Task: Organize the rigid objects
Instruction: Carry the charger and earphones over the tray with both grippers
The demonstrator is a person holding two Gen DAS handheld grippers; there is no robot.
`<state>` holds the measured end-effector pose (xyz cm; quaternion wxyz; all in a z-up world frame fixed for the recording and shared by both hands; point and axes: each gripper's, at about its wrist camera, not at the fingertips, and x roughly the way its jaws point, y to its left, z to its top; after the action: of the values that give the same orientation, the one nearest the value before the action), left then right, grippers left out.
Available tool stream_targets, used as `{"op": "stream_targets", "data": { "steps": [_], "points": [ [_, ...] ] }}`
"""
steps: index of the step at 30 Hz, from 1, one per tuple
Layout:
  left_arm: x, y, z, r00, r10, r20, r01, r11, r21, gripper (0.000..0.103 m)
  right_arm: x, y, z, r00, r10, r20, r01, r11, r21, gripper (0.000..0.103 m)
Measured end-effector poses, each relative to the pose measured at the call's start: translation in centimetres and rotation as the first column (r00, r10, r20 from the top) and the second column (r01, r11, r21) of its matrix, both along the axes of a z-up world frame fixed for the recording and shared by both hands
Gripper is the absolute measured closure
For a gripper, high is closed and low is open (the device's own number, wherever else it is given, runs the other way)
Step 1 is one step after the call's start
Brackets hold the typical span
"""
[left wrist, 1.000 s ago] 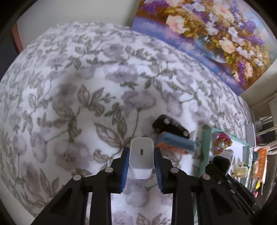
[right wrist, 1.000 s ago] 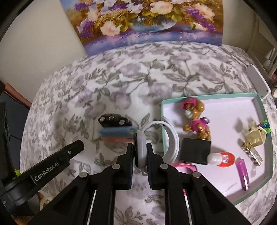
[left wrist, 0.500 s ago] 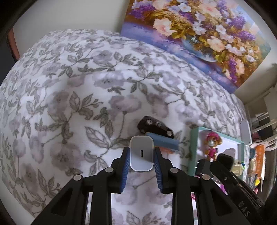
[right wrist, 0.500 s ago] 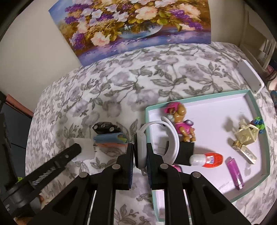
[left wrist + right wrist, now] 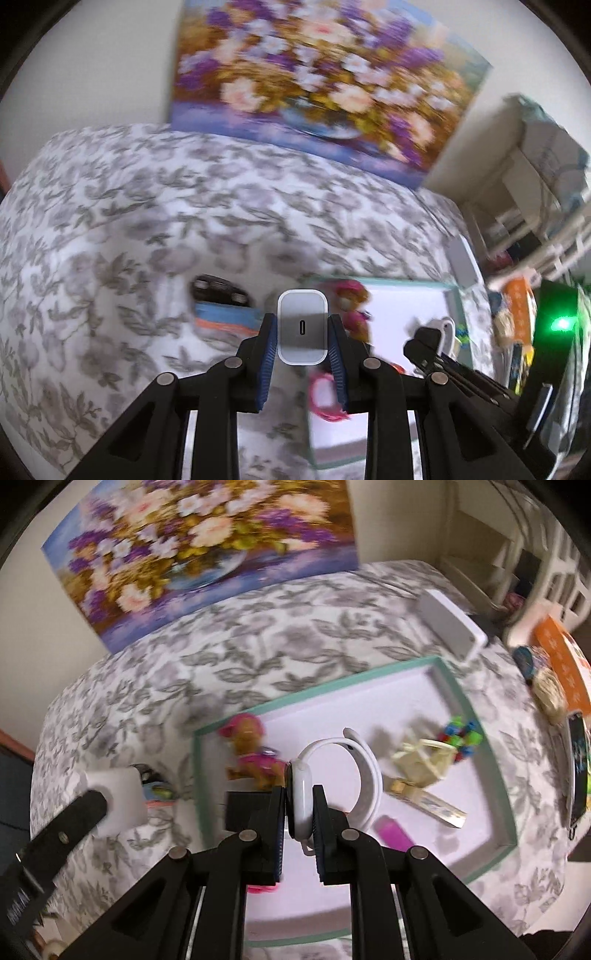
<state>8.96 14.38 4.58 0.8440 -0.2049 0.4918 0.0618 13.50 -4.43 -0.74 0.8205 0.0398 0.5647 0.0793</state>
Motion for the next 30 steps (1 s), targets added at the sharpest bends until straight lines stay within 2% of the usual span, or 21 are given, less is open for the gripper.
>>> {"op": "stream_targets", "data": {
  "steps": [5, 14, 20, 27, 30],
  "points": [
    [0.8, -4.5, -0.6, 0.995, -0.095, -0.026, 0.095, 0.995, 0.013, 0.074, -0.3, -2.9, -0.1, 0.999, -0.044, -0.010, 0.044, 0.999, -0.006, 0.089],
    [1.0, -10.9, -2.1, 0.969, -0.233, -0.084, 0.238, 0.969, 0.061, 0.073, -1.1, -6.6, -1.0, 0.996, -0.086, -0.038, 0.085, 0.996, -0.035, 0.089],
    [1.2, -12.0, -4.0, 0.957, -0.254, -0.138, 0.263, 0.963, 0.059, 0.074, -1.0, -7.0, -2.7, 0.992, -0.083, -0.091, 0.081, 0.996, -0.025, 0.089],
    [1.5, -11.6, -6.8, 0.949, -0.229, -0.216, 0.245, 0.968, 0.051, 0.073, -0.8, -6.2, -4.2, 0.990, -0.056, -0.132, 0.052, 0.998, -0.035, 0.089],
    [1.6, -11.4, -7.4, 0.949, -0.224, -0.224, 0.239, 0.970, 0.041, 0.071, -0.7, -6.3, -4.5, 0.988, -0.056, -0.147, 0.052, 0.998, -0.030, 0.088]
  ]
}}
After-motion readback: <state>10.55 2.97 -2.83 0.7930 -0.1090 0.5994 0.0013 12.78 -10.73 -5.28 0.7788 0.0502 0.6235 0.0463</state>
